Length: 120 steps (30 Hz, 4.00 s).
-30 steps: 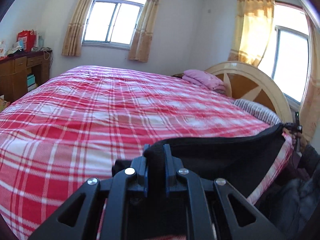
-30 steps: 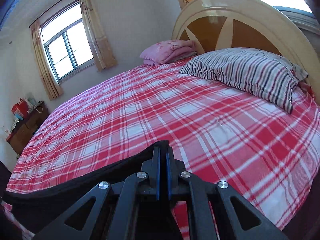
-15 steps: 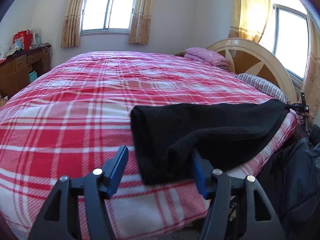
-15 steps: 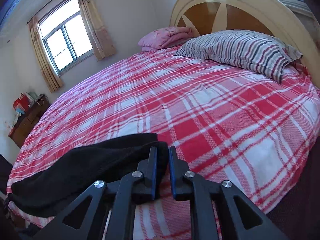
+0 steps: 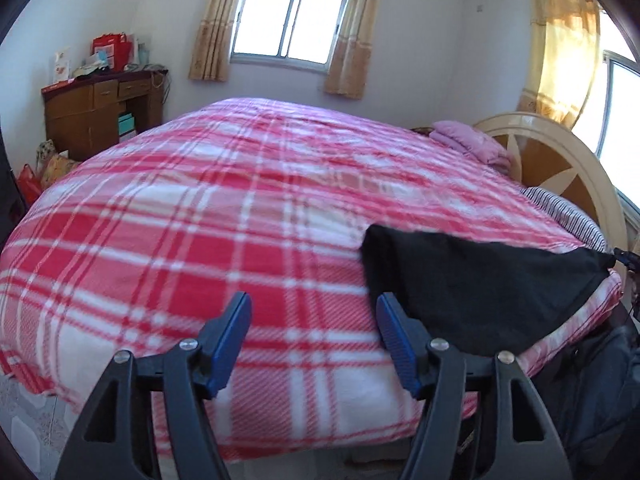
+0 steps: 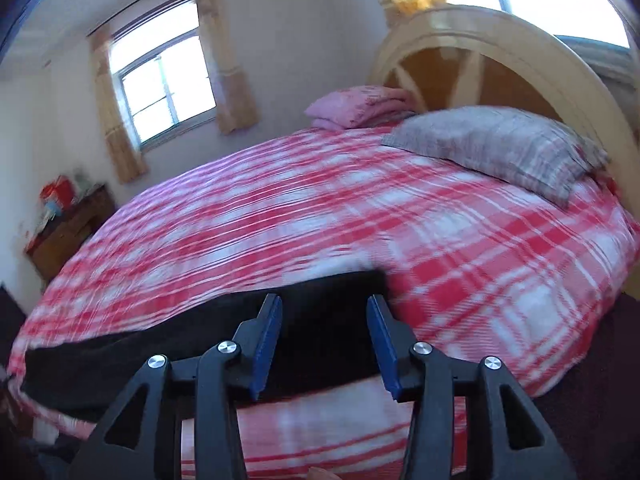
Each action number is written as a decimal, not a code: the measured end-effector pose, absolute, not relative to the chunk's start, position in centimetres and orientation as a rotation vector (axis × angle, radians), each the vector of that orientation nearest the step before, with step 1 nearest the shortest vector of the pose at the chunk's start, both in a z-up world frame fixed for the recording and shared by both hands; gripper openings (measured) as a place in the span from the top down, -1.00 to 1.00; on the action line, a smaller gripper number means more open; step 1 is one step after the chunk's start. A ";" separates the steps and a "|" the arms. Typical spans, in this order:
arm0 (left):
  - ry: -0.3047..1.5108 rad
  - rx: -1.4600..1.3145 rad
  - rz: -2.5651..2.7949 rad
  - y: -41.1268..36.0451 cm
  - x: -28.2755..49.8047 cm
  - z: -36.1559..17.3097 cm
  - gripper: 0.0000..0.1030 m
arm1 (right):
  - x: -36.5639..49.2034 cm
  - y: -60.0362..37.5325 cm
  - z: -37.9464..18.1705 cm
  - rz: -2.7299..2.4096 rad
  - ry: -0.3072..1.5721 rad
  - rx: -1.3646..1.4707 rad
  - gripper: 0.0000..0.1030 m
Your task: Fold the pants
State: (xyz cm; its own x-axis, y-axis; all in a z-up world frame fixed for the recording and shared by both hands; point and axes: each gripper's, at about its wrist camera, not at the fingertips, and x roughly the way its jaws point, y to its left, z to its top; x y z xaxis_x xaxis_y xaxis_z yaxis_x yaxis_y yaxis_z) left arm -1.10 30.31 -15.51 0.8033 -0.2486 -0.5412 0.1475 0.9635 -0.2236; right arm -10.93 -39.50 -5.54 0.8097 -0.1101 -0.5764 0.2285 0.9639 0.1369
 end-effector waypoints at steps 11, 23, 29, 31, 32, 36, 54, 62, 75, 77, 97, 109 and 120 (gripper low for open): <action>0.785 -0.180 -0.316 24.0 5.3 -15.7 -0.03 | -5.3 -21.8 -5.9 0.176 0.610 -0.051 0.10; 0.825 -0.242 -0.304 24.3 5.9 -15.0 0.84 | -3.9 -18.6 -9.2 0.238 0.674 -0.030 0.10; 0.794 -0.259 -0.315 25.0 8.0 -12.0 0.84 | -3.7 -19.3 -9.7 0.232 0.693 0.003 0.10; 0.820 -0.245 -0.317 25.0 9.5 -12.2 0.84 | -3.7 -19.0 -10.2 0.235 0.706 -0.002 0.10; 0.846 -0.232 -0.301 25.0 10.2 -12.8 0.84 | -3.6 -18.7 -10.6 0.243 0.719 -0.005 0.10; 0.961 -0.283 -0.306 25.5 11.8 -16.3 0.82 | -3.8 -17.3 -11.6 0.270 0.750 -0.062 0.10; 0.888 -0.170 -0.202 23.9 4.0 -16.2 -0.25 | -6.2 -9.6 -15.9 0.359 0.774 -0.513 -0.22; 0.877 -0.117 -0.164 23.6 4.7 -16.7 -0.26 | -6.7 -8.7 -13.9 0.493 0.813 -0.412 0.93; 0.872 -0.094 -0.105 25.4 2.4 -14.6 -0.26 | -7.6 -8.9 -15.4 0.468 0.859 -0.529 0.85; 0.866 -0.115 -0.111 26.0 1.4 -14.2 -0.26 | -7.9 -8.6 -15.1 0.474 0.847 -0.547 0.81; 0.911 -0.111 -0.205 22.5 1.3 -15.9 0.48 | -4.8 -2.1 -15.2 0.664 0.822 -0.611 0.02; 0.851 -0.184 -0.221 25.1 1.4 -13.7 0.85 | -5.0 -1.9 -14.0 0.680 0.818 -0.574 0.93; 0.877 -0.196 -0.218 25.5 1.8 -15.1 0.86 | -6.2 -1.1 -14.2 0.770 0.816 -0.554 0.63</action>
